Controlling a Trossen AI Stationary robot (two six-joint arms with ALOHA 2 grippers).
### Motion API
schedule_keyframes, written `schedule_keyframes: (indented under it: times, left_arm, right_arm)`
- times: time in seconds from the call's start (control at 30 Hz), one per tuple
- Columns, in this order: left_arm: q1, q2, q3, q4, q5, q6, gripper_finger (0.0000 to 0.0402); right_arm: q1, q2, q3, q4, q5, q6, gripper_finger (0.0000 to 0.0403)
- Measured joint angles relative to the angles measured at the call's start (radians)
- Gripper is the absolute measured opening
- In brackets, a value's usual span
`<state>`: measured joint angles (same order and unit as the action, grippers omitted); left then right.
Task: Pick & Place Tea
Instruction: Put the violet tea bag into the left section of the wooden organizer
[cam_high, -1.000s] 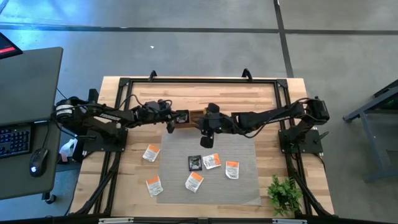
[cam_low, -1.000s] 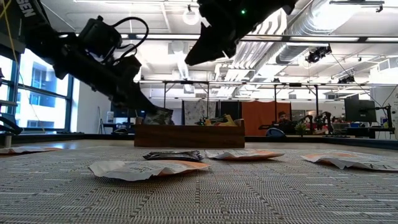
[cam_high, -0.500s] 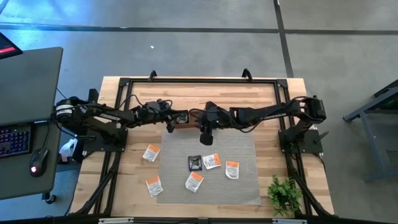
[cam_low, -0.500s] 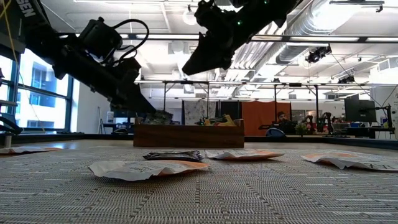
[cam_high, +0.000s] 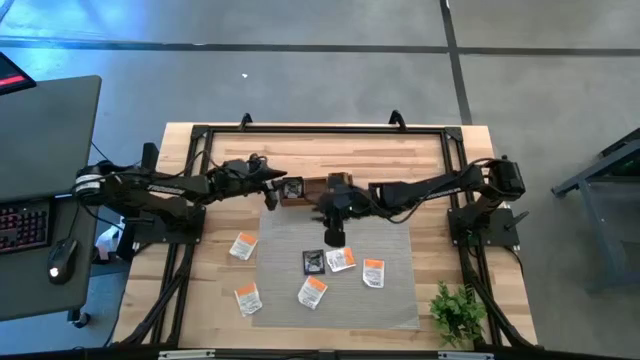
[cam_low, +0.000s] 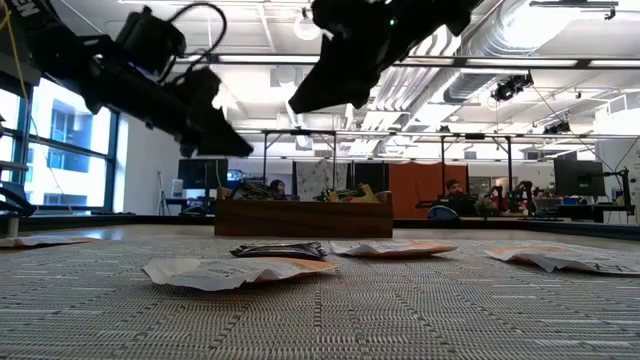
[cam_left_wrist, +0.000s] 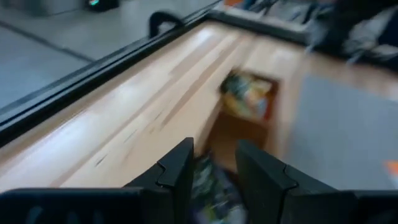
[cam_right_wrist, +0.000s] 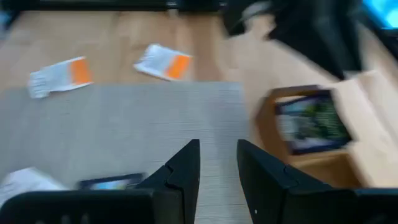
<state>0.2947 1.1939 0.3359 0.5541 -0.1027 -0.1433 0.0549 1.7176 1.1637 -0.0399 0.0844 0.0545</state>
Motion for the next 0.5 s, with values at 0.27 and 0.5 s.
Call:
schedule_keyframes:
  times: [0.27,0.5]
  left_arm:
    - [0.0,-0.101,0.0,0.007,0.215,-0.069,0.012]
    - [-0.001,-0.098,0.0,-0.007,0.246,-0.079,0.012]
  right_arm:
    - [0.121,0.113,0.0,0.046,-0.084,0.156,0.0102]
    - [0.151,0.179,0.0,0.01,-0.078,0.279,0.0116]
